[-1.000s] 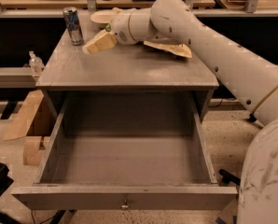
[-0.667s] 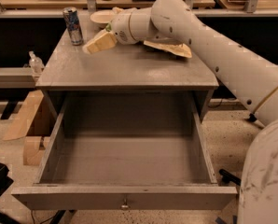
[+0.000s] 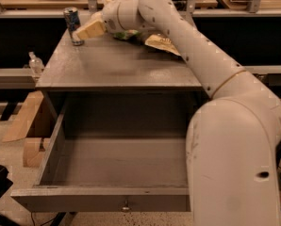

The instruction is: Place redbull can into top drawer

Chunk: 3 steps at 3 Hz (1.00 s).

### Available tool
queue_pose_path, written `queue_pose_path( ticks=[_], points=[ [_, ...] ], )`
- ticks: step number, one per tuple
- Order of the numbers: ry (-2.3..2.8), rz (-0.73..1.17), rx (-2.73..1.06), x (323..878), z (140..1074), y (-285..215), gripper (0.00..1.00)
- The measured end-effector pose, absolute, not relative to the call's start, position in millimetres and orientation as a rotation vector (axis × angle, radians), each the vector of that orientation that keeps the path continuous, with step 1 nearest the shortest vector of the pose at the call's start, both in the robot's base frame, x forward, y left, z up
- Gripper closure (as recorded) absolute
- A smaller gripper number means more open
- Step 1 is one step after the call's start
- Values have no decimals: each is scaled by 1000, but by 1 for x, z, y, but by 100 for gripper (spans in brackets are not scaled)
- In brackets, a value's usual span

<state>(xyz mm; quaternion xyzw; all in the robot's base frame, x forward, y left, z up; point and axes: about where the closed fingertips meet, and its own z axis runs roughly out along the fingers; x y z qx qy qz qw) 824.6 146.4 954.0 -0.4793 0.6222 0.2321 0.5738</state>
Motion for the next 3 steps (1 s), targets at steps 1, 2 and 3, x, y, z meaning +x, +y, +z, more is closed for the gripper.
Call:
queue_pose_path(
  ticks=[1,2,3],
  points=[
    [1484,504,-1087,858,954,160,0],
    [1536,458,-1024,881,946,169,0],
    [1601,442,-969,902,922,179,0]
  ],
)
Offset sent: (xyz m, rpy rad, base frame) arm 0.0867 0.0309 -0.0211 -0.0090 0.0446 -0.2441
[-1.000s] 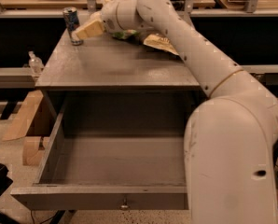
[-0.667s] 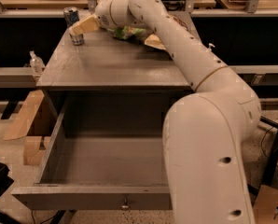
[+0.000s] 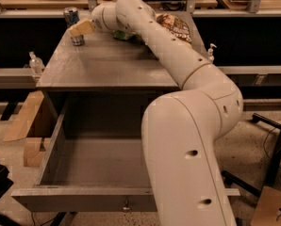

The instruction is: Place redbull can into top drawer

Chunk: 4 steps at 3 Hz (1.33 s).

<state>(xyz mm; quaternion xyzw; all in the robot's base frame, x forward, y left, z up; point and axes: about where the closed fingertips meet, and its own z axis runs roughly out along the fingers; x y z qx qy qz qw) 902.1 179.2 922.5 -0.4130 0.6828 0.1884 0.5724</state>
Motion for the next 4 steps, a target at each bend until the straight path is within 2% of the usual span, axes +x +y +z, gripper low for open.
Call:
queue_pose_path(
  ticks=[2,4],
  points=[
    [1657,437,-886,931,899,183,0],
    [1597,489,-862,938,913,205,0]
  ],
)
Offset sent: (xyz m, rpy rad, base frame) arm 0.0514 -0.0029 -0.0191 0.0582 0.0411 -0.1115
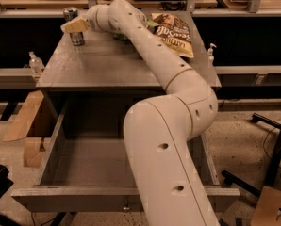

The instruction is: Place redbull can into top drawer

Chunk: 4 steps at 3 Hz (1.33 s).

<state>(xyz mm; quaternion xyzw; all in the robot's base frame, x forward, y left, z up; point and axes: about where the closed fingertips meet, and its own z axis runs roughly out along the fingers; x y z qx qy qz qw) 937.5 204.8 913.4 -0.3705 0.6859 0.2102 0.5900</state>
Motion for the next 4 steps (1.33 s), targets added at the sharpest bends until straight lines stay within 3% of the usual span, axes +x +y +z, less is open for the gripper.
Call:
queue_pose_path(
  ticks=[1,2,4],
  points=[
    [1566,558,-862,932,913,228,0],
    [1549,615,-850,931,908,247,19],
    [1521,652,-847,930,906,260,65]
  ],
)
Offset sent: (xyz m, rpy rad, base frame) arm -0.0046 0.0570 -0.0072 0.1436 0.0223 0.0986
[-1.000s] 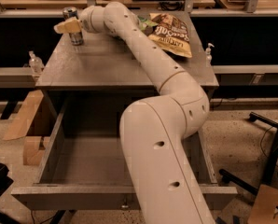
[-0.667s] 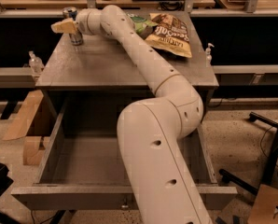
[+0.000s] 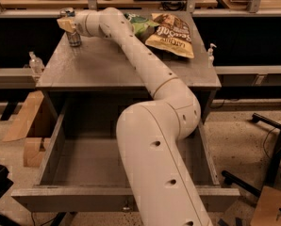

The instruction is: Place redbull can into top drawer

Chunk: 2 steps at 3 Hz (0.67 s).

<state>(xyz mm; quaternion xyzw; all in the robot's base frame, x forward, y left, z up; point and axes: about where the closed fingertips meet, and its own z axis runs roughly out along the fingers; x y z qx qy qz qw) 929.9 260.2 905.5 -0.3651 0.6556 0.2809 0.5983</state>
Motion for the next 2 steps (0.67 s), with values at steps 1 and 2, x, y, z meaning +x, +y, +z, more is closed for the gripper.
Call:
queue_pose_path(
  ticks=[1,2],
  points=[
    [1522,655,-850,929,904,263,89],
    [1521,661,-856,927,904,266,100]
  ],
)
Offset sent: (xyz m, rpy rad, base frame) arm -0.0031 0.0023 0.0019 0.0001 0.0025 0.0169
